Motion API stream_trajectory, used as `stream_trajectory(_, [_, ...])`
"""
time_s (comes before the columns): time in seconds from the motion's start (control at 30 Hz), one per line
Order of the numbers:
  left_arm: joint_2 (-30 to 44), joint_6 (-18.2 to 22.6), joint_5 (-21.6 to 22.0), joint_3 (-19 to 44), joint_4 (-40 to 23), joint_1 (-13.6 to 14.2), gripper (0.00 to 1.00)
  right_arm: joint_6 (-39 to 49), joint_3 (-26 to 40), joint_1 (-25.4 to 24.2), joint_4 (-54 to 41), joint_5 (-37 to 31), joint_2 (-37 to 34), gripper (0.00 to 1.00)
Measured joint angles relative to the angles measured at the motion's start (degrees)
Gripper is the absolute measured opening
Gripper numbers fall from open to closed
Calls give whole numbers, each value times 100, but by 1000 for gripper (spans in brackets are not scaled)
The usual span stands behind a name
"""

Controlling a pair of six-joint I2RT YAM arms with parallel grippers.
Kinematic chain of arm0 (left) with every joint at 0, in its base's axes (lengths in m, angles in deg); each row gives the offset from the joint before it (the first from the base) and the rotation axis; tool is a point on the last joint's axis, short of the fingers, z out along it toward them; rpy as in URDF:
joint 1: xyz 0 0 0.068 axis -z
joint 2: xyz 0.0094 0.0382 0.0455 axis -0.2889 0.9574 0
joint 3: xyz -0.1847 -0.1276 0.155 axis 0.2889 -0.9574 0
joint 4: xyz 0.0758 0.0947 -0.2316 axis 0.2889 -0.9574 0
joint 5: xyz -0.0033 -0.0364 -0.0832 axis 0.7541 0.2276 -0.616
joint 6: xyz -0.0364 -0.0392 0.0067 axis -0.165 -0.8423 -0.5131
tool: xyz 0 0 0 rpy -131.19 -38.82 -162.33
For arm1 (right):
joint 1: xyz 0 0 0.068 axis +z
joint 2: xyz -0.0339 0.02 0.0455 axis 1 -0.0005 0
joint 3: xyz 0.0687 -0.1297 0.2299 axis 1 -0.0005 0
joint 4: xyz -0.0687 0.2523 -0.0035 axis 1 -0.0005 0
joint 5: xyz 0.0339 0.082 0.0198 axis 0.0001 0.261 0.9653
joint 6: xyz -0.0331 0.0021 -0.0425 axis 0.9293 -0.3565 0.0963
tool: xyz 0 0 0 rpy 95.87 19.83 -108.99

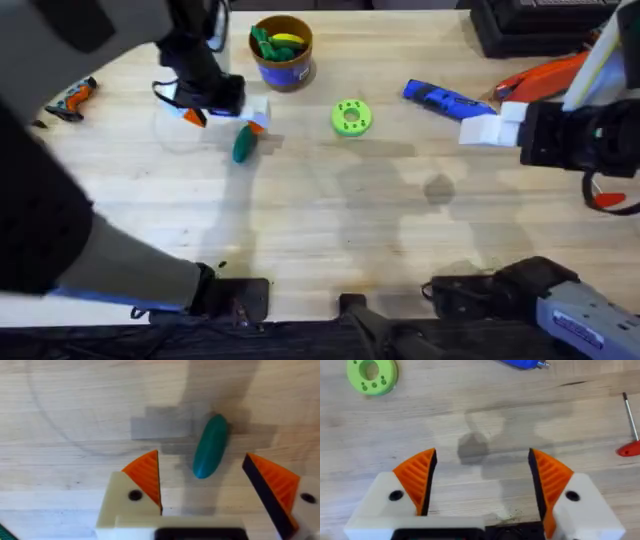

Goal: Pick up the gripper from the table and insert it into the empty holder that is missing its gripper. Then pick up a screw, insert it into the mounting hole, and use the screwdriver to tighten it. Finally, clean up the table by picking up the vegetable and placing it into the bucket.

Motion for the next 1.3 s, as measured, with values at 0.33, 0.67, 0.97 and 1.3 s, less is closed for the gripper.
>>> stream_trajectory(0.33, [527, 92, -127, -57, 227, 149, 993, -2, 0, -1, 0, 0, -1, 989])
stream_trajectory(0.67, [527, 444, -455, -496, 570, 134, 974, -2, 0, -1, 0, 0, -1, 989])
stream_trajectory(0.97, [527, 513, -449, -527, 544, 119, 459, -2, 0, 1, 0, 0, -1, 989])
stream_trajectory(1.3, [505, 524, -451, -527, 597, 117, 26, -2, 0, -1, 0, 0, -1, 989])
